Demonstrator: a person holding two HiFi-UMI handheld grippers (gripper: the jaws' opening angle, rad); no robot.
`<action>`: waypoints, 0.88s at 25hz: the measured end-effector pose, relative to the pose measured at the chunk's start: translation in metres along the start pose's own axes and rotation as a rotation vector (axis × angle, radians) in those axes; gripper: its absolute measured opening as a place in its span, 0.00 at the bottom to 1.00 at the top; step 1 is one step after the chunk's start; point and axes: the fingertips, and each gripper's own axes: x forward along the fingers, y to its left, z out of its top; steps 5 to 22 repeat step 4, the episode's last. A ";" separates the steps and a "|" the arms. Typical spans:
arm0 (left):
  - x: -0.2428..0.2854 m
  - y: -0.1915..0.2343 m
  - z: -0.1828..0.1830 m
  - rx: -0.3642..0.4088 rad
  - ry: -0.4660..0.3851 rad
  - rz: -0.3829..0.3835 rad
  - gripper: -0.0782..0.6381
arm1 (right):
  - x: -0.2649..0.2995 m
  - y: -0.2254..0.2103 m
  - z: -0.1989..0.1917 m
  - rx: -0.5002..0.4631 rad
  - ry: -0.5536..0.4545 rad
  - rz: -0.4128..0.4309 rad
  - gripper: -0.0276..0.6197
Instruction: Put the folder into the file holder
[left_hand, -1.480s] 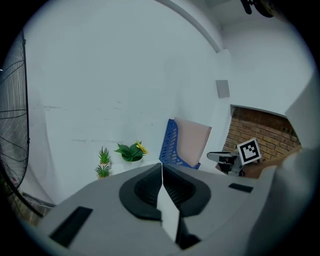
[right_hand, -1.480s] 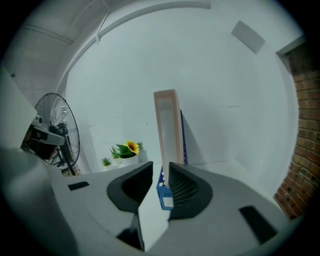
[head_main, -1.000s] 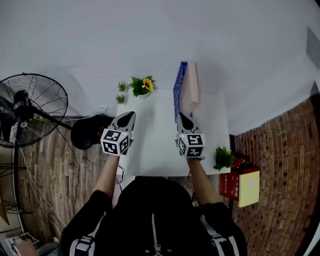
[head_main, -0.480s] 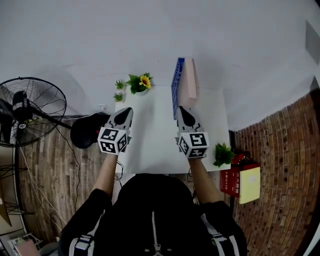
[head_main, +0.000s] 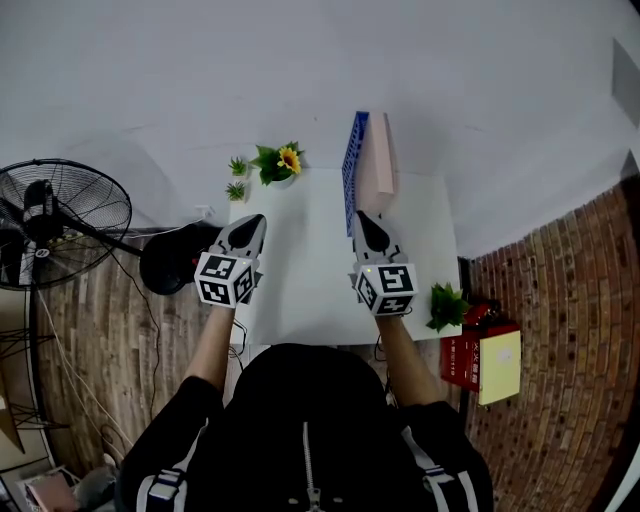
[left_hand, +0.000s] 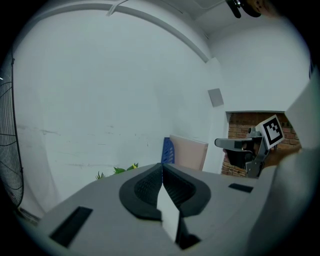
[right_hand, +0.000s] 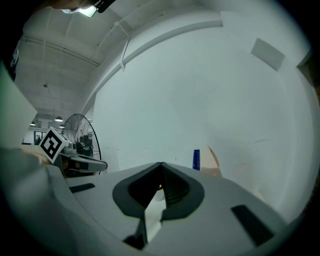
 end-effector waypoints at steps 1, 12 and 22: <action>0.000 0.001 -0.001 -0.001 0.001 -0.001 0.14 | 0.000 0.001 0.000 0.000 0.001 0.001 0.06; -0.002 0.003 -0.003 -0.004 0.006 0.000 0.14 | 0.001 0.004 -0.001 -0.001 0.005 0.003 0.06; -0.002 0.003 -0.003 -0.004 0.006 0.000 0.14 | 0.001 0.004 -0.001 -0.001 0.005 0.003 0.06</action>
